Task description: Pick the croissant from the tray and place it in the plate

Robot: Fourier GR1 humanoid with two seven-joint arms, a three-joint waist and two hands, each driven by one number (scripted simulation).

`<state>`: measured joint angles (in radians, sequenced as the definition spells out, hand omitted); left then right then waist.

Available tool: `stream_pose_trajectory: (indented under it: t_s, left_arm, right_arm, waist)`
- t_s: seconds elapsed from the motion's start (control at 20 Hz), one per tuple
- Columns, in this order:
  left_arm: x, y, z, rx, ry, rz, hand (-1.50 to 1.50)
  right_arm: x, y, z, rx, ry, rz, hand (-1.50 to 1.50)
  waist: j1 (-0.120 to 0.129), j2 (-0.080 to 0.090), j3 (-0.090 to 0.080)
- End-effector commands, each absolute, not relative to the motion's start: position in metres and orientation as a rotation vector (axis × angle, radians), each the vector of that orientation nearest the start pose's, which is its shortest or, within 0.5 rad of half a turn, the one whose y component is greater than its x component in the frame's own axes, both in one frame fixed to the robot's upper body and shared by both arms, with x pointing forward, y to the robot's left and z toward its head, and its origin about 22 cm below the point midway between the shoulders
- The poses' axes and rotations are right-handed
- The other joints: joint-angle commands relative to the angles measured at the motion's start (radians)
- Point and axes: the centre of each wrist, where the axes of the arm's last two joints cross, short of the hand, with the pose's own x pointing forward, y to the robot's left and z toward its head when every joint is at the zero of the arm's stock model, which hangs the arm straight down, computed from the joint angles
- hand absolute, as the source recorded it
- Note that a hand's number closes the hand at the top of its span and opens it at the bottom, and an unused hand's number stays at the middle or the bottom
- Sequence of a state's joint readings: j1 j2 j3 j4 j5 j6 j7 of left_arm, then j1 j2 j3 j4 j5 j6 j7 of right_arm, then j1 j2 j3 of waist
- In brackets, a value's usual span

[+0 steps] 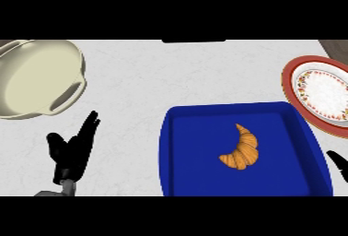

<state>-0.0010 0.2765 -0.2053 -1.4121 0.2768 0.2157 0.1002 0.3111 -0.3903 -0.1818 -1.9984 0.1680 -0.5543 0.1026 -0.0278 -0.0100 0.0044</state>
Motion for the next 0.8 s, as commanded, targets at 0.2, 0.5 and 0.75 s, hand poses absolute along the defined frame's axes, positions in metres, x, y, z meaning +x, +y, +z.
stream_pose_trajectory:
  t_s: [0.2, 0.5, 0.75]
  left_arm:
    - [0.226, 0.242, -0.03, 0.008, -1.201, -0.012, 0.0]
    - [0.232, 0.242, -0.035, 0.023, -1.2, -0.02, 0.0]
    - [0.24, 0.246, -0.03, 0.01, -1.198, -0.024, 0.0]
  right_arm:
    - [0.125, -0.322, 0.114, -0.95, -1.307, 0.245, -1.5]
    - [0.141, -0.284, 0.141, -0.972, -1.154, 0.336, -1.5]
    - [0.163, -0.239, 0.125, -0.944, -1.086, 0.393, -1.5]
  waist:
    - [0.023, 0.01, -0.009]
    - [0.048, 0.016, -0.008]
    - [0.047, 0.014, -0.006]
